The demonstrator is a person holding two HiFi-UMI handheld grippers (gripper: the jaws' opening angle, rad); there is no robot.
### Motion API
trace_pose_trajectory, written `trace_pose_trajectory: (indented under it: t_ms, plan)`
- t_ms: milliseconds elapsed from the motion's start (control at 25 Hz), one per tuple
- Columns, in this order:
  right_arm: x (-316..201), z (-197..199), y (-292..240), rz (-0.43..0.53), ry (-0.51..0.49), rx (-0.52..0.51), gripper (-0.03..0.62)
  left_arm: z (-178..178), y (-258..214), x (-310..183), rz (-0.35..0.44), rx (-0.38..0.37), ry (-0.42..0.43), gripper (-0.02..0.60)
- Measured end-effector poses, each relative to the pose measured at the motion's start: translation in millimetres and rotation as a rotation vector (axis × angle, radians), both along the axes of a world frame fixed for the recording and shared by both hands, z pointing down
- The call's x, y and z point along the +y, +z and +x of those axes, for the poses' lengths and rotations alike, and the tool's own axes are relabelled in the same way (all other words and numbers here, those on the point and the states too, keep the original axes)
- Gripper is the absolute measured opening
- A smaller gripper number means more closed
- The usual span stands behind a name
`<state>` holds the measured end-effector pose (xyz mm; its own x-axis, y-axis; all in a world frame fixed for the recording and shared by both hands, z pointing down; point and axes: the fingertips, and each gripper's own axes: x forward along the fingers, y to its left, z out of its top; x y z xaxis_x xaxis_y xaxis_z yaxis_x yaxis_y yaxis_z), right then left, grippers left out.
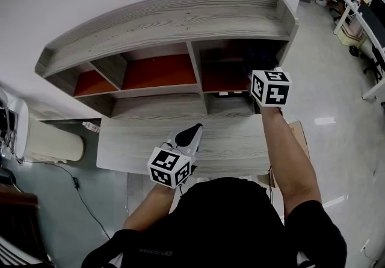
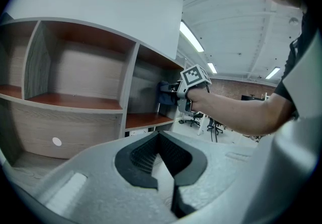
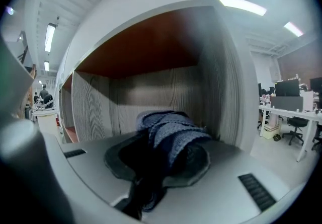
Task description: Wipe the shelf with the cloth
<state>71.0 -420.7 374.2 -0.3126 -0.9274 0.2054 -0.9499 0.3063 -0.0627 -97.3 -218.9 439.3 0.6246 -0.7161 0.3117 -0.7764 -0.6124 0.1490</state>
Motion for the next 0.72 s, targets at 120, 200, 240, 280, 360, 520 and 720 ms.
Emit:
trace_pose_trajectory:
  t_ms: [120, 200, 240, 280, 360, 520, 720]
  plan:
    - [0, 0, -19, 0.020, -0.003, 0.000, 0.095, 0, -1, 1, 0.002, 0.002, 0.001, 0.008]
    - [1, 0, -31, 0.030, -0.003, -0.001, 0.095, 0, 0, 1, 0.002, 0.003, 0.000, 0.008]
    - [1, 0, -37, 0.034, -0.003, -0.001, 0.095, -1, 0, 1, 0.002, 0.002, 0.000, 0.008]
    - [1, 0, -42, 0.037, -0.002, -0.001, 0.095, -1, 0, 1, 0.001, 0.002, 0.000, 0.008]
    - [1, 1, -53, 0.047, -0.001, -0.001, 0.095, -1, 0, 1, 0.000, 0.001, 0.000, 0.008]
    - [2, 0, -72, 0.074, -0.006, 0.002, 0.095, -1, -1, 2, 0.002, 0.000, 0.000, 0.008]
    - [3, 0, -87, 0.099, -0.009, 0.015, 0.095, -1, -3, 2, 0.008, -0.001, 0.000, 0.008]
